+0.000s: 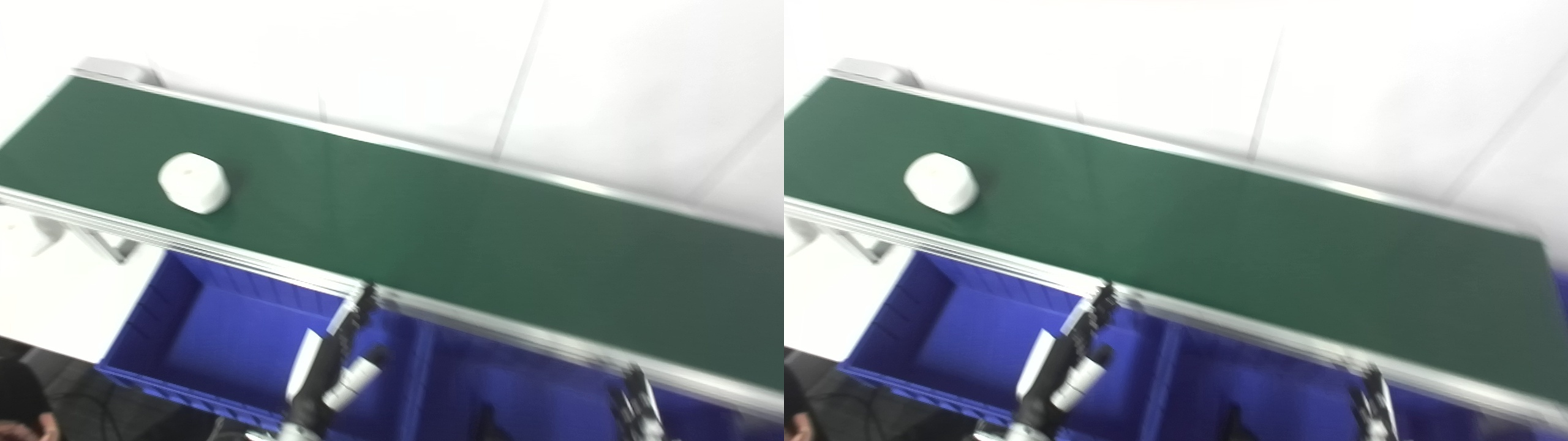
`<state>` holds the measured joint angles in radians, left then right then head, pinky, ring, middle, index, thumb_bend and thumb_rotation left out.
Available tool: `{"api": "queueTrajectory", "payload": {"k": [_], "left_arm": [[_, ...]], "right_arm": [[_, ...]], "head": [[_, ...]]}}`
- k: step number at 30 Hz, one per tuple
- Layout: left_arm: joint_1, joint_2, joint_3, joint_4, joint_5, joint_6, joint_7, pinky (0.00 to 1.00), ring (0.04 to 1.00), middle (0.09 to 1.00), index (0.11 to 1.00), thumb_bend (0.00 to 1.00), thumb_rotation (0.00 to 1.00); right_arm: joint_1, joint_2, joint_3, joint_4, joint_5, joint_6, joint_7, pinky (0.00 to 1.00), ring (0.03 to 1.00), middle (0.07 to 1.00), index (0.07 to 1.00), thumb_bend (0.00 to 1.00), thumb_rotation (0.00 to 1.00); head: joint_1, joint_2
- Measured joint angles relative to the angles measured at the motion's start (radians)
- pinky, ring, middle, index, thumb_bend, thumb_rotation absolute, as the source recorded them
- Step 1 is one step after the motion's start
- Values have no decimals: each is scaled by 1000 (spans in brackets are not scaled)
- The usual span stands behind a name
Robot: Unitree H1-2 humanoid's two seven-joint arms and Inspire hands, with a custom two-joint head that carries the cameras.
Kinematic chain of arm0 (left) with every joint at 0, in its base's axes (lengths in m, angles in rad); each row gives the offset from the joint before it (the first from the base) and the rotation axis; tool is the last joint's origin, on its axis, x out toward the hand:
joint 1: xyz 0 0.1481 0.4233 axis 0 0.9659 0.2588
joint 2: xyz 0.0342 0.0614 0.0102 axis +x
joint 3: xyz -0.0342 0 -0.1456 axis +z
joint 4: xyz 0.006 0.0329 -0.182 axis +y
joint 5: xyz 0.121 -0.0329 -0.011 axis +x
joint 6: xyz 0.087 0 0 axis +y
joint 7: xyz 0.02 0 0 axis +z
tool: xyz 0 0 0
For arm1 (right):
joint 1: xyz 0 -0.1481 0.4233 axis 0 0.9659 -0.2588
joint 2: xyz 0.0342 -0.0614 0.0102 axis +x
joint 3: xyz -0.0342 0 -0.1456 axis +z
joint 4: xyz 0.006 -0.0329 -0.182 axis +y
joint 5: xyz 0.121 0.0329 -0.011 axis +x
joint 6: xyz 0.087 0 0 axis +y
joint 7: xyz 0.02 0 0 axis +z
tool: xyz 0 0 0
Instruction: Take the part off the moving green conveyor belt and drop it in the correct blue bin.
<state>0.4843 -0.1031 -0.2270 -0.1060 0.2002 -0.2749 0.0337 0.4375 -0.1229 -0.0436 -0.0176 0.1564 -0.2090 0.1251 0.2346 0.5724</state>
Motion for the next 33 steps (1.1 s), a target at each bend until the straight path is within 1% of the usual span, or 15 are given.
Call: {"api": "queueTrajectory", "payload": {"k": [1, 3, 5, 7, 9, 10, 13, 14, 15, 16, 19, 23, 26, 30, 33], "left_arm": [[-2, 0, 0, 6, 5, -6, 6, 851, 912, 946, 926, 673, 792], [-8, 0, 1, 23, 22, -24, 19, 840, 910, 946, 924, 662, 764], [-12, 1, 2, 39, 23, -35, 24, 830, 907, 943, 921, 657, 733], [-18, 1, 3, 58, 23, -52, 34, 820, 904, 939, 916, 651, 705], [-24, 2, 3, 73, 23, -64, 39, 803, 901, 936, 914, 661, 687], [-27, 2, 3, 82, 23, -68, 40, 799, 902, 937, 916, 664, 685], [-36, 5, 4, 105, 22, -74, 41, 790, 899, 939, 918, 675, 697], [-40, 5, 4, 113, 22, -77, 42, 790, 899, 939, 918, 676, 696], [-43, 6, 4, 121, 22, -80, 42, 788, 899, 939, 919, 677, 696], [-46, 6, 4, 130, 23, -82, 42, 779, 896, 937, 917, 681, 700], [-58, 7, 7, 160, 27, -104, 52, 741, 874, 921, 911, 695, 710], [-67, 14, 2, 174, 21, -136, 57, 753, 864, 894, 916, 666, 676], [-74, 38, -12, 142, 20, -144, 48, 718, 836, 841, 894, 706, 652], [-96, 102, -12, 19, 49, -152, 31, 677, 791, 798, 858, 764, 594], [-151, 158, 2, -47, 100, -156, 16, 642, 776, 794, 821, 833, 557]], "right_arm": [[-2, 0, -2, 4, 7, -2, 2, 1000, 997, 1000, 1000, 582, 1000], [-9, -1, -10, 18, 20, -5, 6, 1000, 1000, 1000, 1000, 543, 1000], [-13, -3, -14, 28, 32, -5, 17, 1000, 1000, 1000, 1000, 511, 1000], [-17, -4, -17, 40, 39, -9, 24, 1000, 1000, 1000, 1000, 478, 1000], [-25, -5, -19, 62, 40, -19, 26, 1000, 1000, 1000, 1000, 443, 1000], [-28, -6, -19, 70, 39, -20, 27, 1000, 1000, 1000, 1000, 432, 1000], [-36, -8, -18, 94, 29, -36, 36, 1000, 1000, 1000, 1000, 406, 1000], [-38, -8, -18, 99, 26, -41, 36, 1000, 1000, 1000, 1000, 404, 1000], [-41, -8, -18, 104, 22, -47, 36, 1000, 1000, 1000, 1000, 399, 1000], [-44, -8, -18, 113, 19, -60, 37, 1000, 1000, 1000, 1000, 403, 1000], [-54, -7, -18, 142, 21, -70, 42, 1000, 1000, 1000, 1000, 395, 1000], [-60, -4, -16, 166, 21, -72, 44, 1000, 1000, 1000, 1000, 405, 1000], [-70, -1, -13, 181, 20, -76, 44, 1000, 1000, 1000, 1000, 376, 1000], [-77, 4, -8, 189, 13, -76, 43, 1000, 1000, 1000, 1000, 361, 1000], [-78, 8, -6, 188, 9, -76, 42, 1000, 1000, 1000, 1000, 351, 1000]], "head": [[11, -20], [11, -23], [20, -58], [17, -74], [17, -77], [9, -94], [-4, -121], [-4, -121], [-8, -140], [-8, -140], [-26, -172], [-41, -187], [-50, -189], [-55, -183], [-64, -172]]}}
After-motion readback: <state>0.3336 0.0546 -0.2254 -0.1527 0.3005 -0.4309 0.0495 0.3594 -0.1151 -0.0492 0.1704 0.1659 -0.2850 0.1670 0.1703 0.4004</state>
